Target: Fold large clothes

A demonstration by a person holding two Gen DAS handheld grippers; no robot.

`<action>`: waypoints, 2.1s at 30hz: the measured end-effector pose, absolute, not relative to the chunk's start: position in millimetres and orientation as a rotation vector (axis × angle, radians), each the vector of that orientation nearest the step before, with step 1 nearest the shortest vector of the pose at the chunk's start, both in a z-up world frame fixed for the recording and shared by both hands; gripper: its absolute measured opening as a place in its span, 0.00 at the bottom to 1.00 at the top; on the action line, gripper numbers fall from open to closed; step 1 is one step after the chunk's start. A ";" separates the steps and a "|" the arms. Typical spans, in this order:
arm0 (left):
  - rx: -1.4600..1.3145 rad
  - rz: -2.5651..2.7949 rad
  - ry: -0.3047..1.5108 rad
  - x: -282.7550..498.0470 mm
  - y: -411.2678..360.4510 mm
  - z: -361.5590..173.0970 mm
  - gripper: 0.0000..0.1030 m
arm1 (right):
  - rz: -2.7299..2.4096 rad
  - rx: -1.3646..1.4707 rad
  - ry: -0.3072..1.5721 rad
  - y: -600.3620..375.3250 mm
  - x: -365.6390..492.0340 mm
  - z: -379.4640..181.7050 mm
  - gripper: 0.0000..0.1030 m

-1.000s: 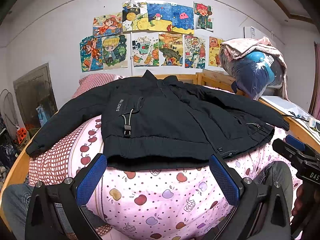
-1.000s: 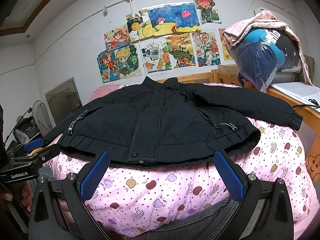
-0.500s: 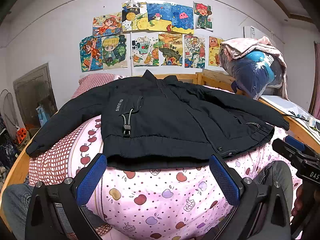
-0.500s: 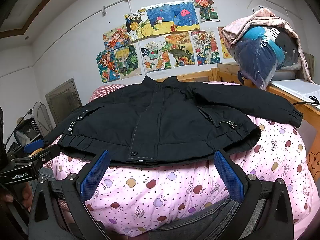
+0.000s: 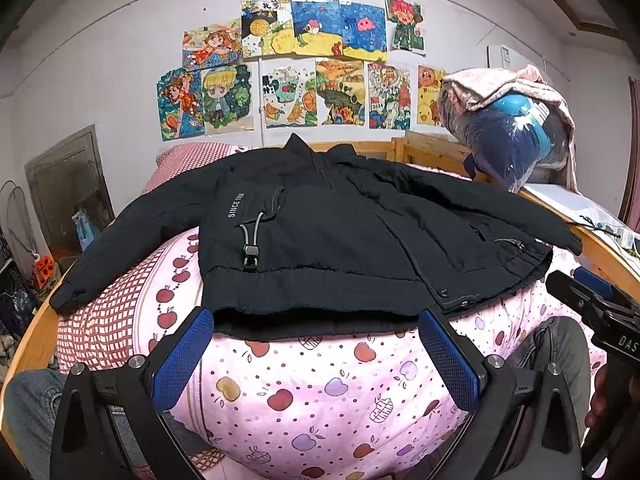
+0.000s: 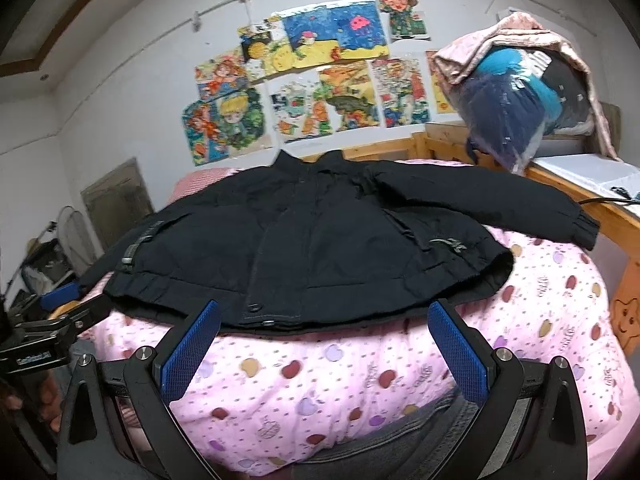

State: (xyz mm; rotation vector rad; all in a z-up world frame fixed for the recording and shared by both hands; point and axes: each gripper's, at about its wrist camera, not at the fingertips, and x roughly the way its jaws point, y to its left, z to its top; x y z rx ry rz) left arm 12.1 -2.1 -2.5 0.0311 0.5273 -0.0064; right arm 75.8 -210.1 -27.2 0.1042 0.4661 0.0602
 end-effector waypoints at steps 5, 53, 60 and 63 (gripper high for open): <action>0.039 0.005 0.564 41.2 -1.0 0.2 1.00 | -0.015 0.130 0.493 -218.5 89.2 -27.7 0.99; 0.022 -0.310 0.886 578.9 -193.0 -73.7 1.00 | -0.605 0.689 0.292 -473.5 267.3 -50.4 0.13; 0.000 -0.312 0.940 585.0 -191.7 -99.7 1.00 | -0.541 0.402 0.225 -453.9 291.5 9.6 0.12; -0.024 -0.312 0.940 579.2 -182.4 -85.8 1.00 | -0.479 0.325 0.205 -445.9 305.8 33.9 0.12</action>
